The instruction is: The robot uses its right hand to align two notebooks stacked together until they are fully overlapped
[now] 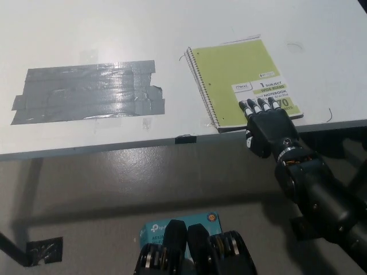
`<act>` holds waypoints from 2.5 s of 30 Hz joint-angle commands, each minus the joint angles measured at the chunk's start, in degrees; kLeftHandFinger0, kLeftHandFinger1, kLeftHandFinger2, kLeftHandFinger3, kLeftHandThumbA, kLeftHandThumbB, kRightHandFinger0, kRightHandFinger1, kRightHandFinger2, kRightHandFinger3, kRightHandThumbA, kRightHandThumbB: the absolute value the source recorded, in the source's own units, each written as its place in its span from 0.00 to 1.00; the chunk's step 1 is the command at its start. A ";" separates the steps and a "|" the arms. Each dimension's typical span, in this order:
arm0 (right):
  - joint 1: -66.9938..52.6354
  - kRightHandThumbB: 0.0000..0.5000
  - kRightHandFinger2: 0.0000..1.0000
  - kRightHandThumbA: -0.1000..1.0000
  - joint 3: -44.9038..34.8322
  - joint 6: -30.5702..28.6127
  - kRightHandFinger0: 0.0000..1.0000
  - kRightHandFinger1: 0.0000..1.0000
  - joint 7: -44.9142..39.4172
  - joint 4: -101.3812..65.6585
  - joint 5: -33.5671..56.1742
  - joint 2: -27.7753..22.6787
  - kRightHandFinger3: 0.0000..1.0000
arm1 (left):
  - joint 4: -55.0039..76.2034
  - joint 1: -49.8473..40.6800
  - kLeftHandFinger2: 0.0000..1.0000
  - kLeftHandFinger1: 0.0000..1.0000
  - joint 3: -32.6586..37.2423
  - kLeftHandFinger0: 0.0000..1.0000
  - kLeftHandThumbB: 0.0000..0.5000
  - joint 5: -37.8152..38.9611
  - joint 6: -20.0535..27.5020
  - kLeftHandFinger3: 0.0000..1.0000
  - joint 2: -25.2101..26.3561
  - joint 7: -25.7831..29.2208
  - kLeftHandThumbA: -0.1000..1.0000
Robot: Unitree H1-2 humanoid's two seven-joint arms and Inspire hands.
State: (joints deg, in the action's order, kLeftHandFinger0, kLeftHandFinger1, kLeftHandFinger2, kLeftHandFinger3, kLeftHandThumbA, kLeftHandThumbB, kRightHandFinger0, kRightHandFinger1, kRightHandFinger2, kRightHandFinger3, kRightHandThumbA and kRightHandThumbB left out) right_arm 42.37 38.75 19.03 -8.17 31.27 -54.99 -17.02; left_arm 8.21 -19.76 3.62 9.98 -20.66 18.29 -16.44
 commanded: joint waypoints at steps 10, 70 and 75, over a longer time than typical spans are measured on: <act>3.93 0.91 1.00 1.00 0.44 2.22 1.00 1.00 -8.77 4.77 0.27 1.43 1.00 | 1.67 -1.00 0.84 0.78 0.11 0.70 1.00 -0.03 1.21 1.00 0.15 -0.75 1.00; 3.28 0.89 1.00 1.00 3.93 -1.12 1.00 1.00 -7.77 3.15 -5.86 -0.66 1.00 | 1.50 -1.27 0.80 0.82 1.04 0.74 1.00 0.36 0.86 1.00 0.83 -1.60 1.00; 3.09 0.89 1.00 1.00 4.01 -1.14 1.00 1.00 -7.51 3.14 -6.31 -0.82 1.00 | 1.48 -1.21 0.81 0.84 1.29 0.77 1.00 0.71 0.71 1.00 0.85 -2.00 1.00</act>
State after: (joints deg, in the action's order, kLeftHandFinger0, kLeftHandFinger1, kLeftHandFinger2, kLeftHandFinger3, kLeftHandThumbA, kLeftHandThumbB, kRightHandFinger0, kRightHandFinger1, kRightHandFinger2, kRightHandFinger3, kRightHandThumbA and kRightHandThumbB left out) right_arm 46.80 42.72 17.53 -12.01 34.44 -61.65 -18.29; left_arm 8.69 -20.01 4.80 9.99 -20.68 18.27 -16.61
